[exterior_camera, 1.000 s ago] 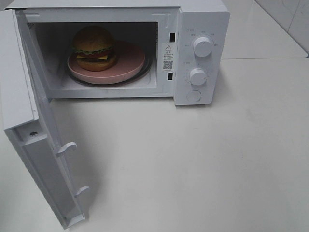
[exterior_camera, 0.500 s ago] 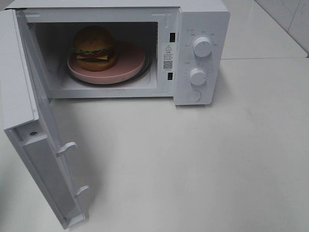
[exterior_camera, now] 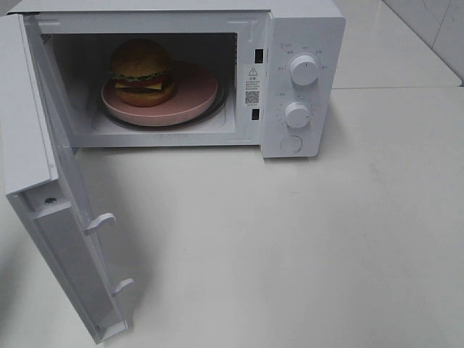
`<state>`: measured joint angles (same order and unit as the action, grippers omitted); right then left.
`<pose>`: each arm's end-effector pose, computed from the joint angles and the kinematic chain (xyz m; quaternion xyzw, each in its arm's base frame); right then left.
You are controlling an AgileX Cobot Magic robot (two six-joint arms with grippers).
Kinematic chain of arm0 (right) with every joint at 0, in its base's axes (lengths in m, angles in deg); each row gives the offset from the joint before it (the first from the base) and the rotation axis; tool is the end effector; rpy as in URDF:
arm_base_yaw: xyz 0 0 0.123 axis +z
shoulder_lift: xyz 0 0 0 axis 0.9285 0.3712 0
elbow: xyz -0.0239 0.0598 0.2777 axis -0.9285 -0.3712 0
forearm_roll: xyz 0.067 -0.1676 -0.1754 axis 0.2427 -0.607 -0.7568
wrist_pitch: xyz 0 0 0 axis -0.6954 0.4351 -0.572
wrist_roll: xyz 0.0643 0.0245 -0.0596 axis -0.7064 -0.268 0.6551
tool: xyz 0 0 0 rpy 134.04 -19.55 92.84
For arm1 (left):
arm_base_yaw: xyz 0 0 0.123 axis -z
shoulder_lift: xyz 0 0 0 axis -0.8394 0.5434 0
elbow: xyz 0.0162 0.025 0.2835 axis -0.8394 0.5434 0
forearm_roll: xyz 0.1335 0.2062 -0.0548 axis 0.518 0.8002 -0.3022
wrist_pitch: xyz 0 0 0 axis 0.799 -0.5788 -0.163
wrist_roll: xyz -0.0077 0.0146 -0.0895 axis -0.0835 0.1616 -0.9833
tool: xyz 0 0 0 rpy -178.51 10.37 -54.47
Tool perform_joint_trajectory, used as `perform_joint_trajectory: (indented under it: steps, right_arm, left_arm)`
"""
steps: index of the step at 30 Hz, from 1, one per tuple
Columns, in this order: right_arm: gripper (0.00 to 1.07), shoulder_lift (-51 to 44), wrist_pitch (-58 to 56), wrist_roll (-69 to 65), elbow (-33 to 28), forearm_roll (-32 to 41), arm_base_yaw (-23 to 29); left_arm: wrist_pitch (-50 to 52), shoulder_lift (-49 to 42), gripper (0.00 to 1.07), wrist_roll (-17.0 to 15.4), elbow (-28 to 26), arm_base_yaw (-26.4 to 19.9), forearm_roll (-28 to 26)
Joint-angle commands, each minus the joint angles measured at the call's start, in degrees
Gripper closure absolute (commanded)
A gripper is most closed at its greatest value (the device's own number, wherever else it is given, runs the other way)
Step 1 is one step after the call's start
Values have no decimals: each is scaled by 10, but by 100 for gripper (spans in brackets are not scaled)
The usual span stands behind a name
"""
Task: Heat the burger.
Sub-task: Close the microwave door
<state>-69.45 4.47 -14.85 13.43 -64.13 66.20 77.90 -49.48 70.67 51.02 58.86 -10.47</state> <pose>-0.0018 -0.0040 0.2841 0.0167 0.8263 -0.0352 0.5620 0.1378 -0.0041 0.2546 0.0003 0.7587 -0.0187 0.6512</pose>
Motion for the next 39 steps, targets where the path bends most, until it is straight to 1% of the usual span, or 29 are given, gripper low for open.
perform_joint_trajectory:
  steps: [1,2,4,5,6,8,9,10,12,13,14,15,16,17,18,19,20,21,22,23,24,28,30,31,32,33,35,39]
  right_arm:
    - [40,-15,2,3,-1,3,-5]
    - [40,-15,2,3,-1,3,-5]
    - [40,-15,2,3,-1,3,-5]
    - [40,-15,2,3,-1,3,-5]
    - [40,-15,2,3,-1,3,-5]
    - [40,-15,2,3,-1,3,-5]
    - [40,-15,2,3,-1,3,-5]
    - [40,-15,2,3,-1,3,-5]
    - [40,-15,2,3,-1,3,-5]
    - [40,-15,2,3,-1,3,-5]
    - [40,-15,2,3,-1,3,-5]
    - [40,-15,2,3,-1,3,-5]
    - [40,-15,2,3,-1,3,-5]
    - [40,-15,2,3,-1,3,-5]
    - [40,-15,2,3,-1,3,-5]
    - [40,-15,2,3,-1,3,-5]
    - [40,-15,2,3,-1,3,-5]
    - [40,-15,2,3,-1,3,-5]
    - [40,-15,2,3,-1,3,-5]
    - [40,-15,2,3,-1,3,-5]
    - [40,-15,2,3,-1,3,-5]
    - [40,-15,2,3,-1,3,-5]
    - [40,-15,2,3,-1,3,-5]
    - [40,-15,2,3,-1,3,-5]
    - [40,-15,2,3,-1,3,-5]
    - [40,-15,2,3,-1,3,-5]
    - [40,-15,2,3,-1,3,-5]
    - [40,-15,2,3,-1,3,-5]
  left_arm:
    - [61,38,107,-3,5,-2,-1]
    - [86,67,107,-3,5,-2,-1]
    - [101,78,107,-3,5,-2,-1]
    - [130,109,107,-4,5,-2,-1]
    - [130,109,107,-4,5,-2,-1]
    - [177,154,107,-6,5,-2,0]
    - [177,154,107,-6,5,-2,0]
    - [204,183,107,-6,5,-2,0]
    - [216,199,107,-6,5,-2,0]
    - [229,226,107,-18,5,-2,6]
    - [229,226,107,-18,5,-2,6]
    - [234,238,107,-29,5,-2,6]
    - [245,257,107,-57,5,-2,27]
    - [245,257,107,-57,5,-2,27]
    - [253,267,107,-69,5,-2,44]
    - [280,284,107,-96,5,-2,84]
    - [280,284,107,-96,5,-2,84]
    - [307,303,107,-115,5,-2,128]
    - [321,313,107,-123,5,-2,148]
    - [321,313,107,-123,5,-2,148]
    - [344,332,107,-133,5,-2,172]
    - [368,360,107,-134,5,1,174]
    - [391,387,107,-129,3,18,175]
    - [391,387,107,-129,3,18,175]
    - [410,406,107,-116,3,36,174]
    - [410,406,107,-116,3,36,174]
    - [430,430,107,-113,3,61,164]
    - [453,452,107,-113,3,79,150]
